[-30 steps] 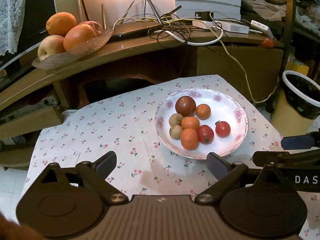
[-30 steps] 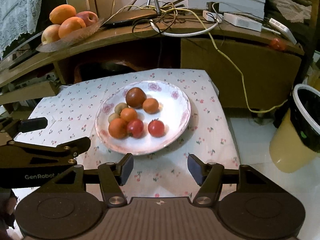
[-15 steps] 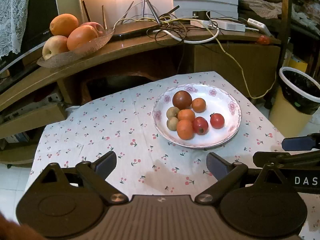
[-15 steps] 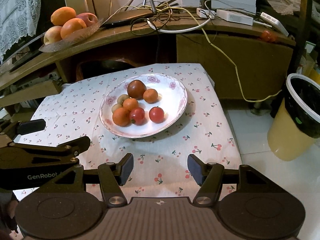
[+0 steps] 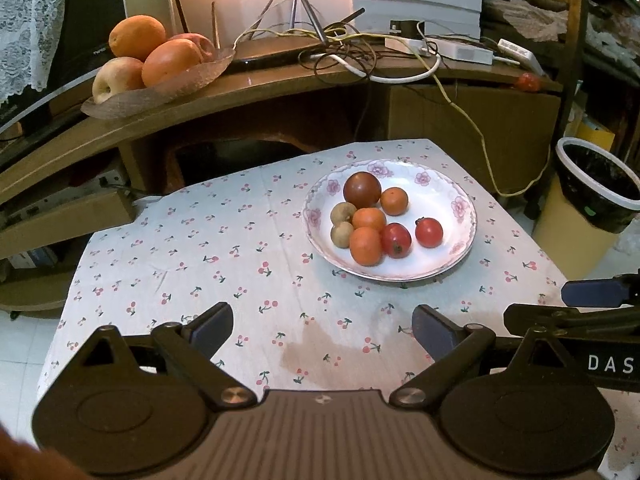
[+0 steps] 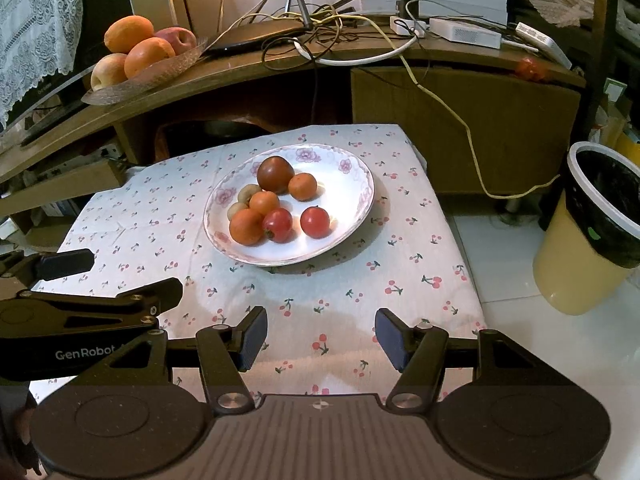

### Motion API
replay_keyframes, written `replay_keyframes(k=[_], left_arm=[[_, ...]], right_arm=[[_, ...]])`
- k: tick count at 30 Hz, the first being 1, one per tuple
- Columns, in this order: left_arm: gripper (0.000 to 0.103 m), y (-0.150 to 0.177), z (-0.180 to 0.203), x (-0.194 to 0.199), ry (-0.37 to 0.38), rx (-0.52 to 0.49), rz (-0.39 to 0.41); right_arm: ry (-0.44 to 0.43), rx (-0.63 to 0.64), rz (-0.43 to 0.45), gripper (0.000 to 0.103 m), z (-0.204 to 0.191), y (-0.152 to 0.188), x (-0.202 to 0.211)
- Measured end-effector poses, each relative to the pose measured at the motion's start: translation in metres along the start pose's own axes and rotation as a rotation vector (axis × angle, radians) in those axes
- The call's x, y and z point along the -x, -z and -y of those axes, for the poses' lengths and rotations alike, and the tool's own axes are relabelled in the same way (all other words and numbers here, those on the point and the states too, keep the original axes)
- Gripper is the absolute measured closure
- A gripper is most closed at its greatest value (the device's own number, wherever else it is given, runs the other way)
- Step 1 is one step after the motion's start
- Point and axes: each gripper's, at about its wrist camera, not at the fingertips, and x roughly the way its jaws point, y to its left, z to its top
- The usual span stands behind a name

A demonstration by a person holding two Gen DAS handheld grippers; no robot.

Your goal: Organize fruits

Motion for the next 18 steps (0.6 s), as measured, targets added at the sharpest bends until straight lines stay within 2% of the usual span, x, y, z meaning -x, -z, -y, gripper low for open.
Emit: replay_keyframes(k=[18], left_arm=[[0.001,0.018,0.006,0.023,-0.025,-0.011,0.011]], right_arm=[[0.007,-0.013,0.008,0.041,-0.004,0.018,0.018]])
